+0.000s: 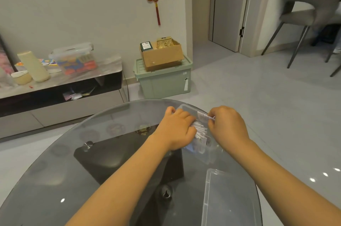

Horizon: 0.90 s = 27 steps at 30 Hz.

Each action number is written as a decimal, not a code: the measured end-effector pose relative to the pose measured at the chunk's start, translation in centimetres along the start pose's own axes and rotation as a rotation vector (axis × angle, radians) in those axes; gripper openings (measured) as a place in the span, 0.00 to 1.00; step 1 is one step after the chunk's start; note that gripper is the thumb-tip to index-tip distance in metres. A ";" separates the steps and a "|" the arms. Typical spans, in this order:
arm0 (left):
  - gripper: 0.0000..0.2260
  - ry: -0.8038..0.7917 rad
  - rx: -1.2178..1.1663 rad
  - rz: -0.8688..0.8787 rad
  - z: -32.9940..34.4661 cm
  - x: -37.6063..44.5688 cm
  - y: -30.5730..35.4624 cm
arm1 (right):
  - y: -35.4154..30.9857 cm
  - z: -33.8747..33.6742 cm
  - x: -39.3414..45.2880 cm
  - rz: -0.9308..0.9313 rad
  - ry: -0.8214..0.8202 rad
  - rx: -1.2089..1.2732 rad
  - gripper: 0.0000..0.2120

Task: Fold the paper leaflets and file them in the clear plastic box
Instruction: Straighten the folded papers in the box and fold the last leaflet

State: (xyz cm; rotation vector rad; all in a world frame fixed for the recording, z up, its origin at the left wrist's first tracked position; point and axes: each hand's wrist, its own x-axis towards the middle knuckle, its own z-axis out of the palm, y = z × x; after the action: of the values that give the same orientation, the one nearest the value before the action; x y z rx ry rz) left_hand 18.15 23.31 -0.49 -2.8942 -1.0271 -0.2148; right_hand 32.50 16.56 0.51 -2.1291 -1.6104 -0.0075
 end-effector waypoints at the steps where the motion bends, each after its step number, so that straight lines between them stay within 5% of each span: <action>1: 0.39 0.002 0.005 -0.003 0.1 0.0 0.0 | -0.2 0.1 0.0 0.000 -0.006 -0.020 0.09; 9: 0.39 0.030 -0.094 -0.041 0.2 -0.3 0.1 | -1.5 0.5 0.0 -0.015 -0.028 -0.182 0.07; 16: 0.34 0.088 -0.247 -0.093 0.5 -1.3 -0.2 | -3.1 1.5 0.9 -0.116 -0.223 -0.279 0.07; 22: 0.31 0.051 -0.246 0.007 0.7 -2.5 -1.2 | -2.8 0.5 0.6 -0.159 -0.059 -0.419 0.12; 27: 0.34 -0.065 -0.176 0.021 -0.2 -3.1 -1.1 | -2.2 -0.2 0.3 -0.241 -0.133 -0.321 0.18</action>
State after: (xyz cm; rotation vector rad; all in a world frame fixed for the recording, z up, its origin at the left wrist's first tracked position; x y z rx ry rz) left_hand 15.06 22.28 -0.78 -3.0870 -1.0370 -0.2213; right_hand 30.68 17.25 1.53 -2.1875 -2.0542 -0.2198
